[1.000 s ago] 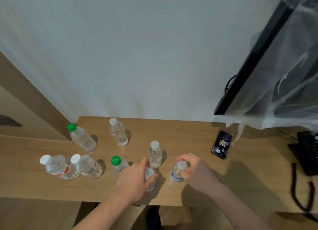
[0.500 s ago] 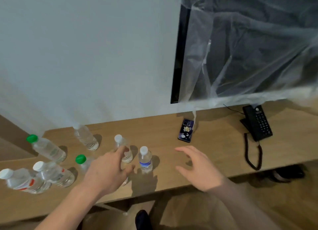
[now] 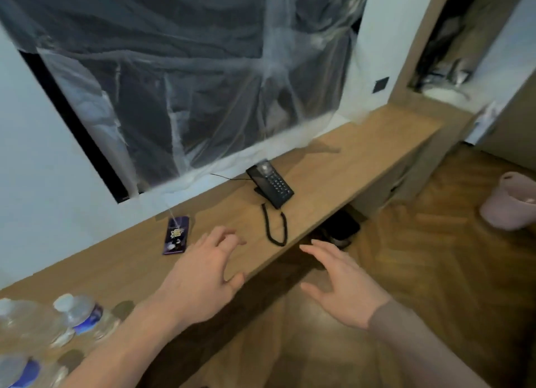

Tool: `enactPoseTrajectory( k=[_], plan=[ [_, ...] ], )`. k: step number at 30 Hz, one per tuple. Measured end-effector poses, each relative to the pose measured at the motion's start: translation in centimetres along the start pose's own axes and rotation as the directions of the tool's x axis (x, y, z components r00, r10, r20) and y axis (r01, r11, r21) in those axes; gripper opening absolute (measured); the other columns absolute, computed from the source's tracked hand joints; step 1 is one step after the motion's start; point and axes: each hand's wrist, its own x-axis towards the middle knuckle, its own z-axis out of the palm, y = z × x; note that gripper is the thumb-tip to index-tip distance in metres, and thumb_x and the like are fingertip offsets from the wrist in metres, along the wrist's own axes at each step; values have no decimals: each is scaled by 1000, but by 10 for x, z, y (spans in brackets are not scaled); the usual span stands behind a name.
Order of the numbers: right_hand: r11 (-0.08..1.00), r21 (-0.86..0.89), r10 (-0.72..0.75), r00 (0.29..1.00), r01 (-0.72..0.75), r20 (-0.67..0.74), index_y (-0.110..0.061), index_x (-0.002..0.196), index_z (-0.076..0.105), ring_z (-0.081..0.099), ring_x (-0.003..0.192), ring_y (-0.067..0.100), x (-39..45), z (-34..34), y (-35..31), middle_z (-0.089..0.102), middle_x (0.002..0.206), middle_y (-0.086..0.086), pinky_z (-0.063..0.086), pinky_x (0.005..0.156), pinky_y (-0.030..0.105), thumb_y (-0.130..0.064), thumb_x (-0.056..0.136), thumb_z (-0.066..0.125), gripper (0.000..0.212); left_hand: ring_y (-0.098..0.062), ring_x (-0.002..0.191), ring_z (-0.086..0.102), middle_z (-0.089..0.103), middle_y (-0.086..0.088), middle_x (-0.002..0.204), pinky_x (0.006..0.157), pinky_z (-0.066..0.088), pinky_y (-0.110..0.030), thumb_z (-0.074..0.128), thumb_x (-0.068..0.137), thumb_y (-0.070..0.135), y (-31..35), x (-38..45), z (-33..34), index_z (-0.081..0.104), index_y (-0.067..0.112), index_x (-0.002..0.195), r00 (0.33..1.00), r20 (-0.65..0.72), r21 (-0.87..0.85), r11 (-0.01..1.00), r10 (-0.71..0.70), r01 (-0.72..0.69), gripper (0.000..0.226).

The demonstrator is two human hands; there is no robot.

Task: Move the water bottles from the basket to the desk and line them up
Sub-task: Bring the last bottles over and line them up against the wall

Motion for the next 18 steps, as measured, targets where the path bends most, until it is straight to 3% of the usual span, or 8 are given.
enactPoseTrajectory(
  k=[4, 8, 11, 18],
  plan=[
    [988, 44, 149, 984, -145, -95, -47, 163, 23, 16, 160, 11, -40, -30, 56, 11, 173, -22, 22, 131, 38, -54, 101, 61, 73, -9, 146, 36, 24, 15, 163, 120, 31, -28, 55, 97, 59, 69, 51, 10, 37, 42, 151, 986, 49, 20, 986, 161, -163, 59],
    [959, 90, 281, 946, -270, -158, -45, 166, 17, 3, 163, 16, -84, -55, 102, 2, 175, -18, 10, 132, 36, -53, 103, 59, 76, -16, 155, 21, 11, 11, 171, 127, 23, -37, 57, 96, 60, 125, 103, 23, 34, 41, 155, 943, 124, 54, 947, 308, -316, 66],
    [923, 91, 386, 893, -375, -231, -48, 166, 9, -7, 163, 19, -111, -67, 135, -6, 175, -18, 9, 130, 40, -59, 102, 55, 79, -20, 159, 7, 0, 9, 173, 130, 15, -44, 53, 97, 63, 163, 142, 38, 25, 40, 160, 900, 168, 67, 906, 402, -417, 72],
    [804, 73, 586, 768, -590, -259, -47, 166, -8, -25, 159, 27, -118, -95, 199, -26, 172, -16, -2, 130, 51, -66, 103, 45, 84, -21, 156, -26, -36, 6, 167, 125, -8, -42, 41, 105, 59, 233, 230, 66, -1, 36, 166, 822, 257, 103, 832, 507, -545, 78]
  ],
)
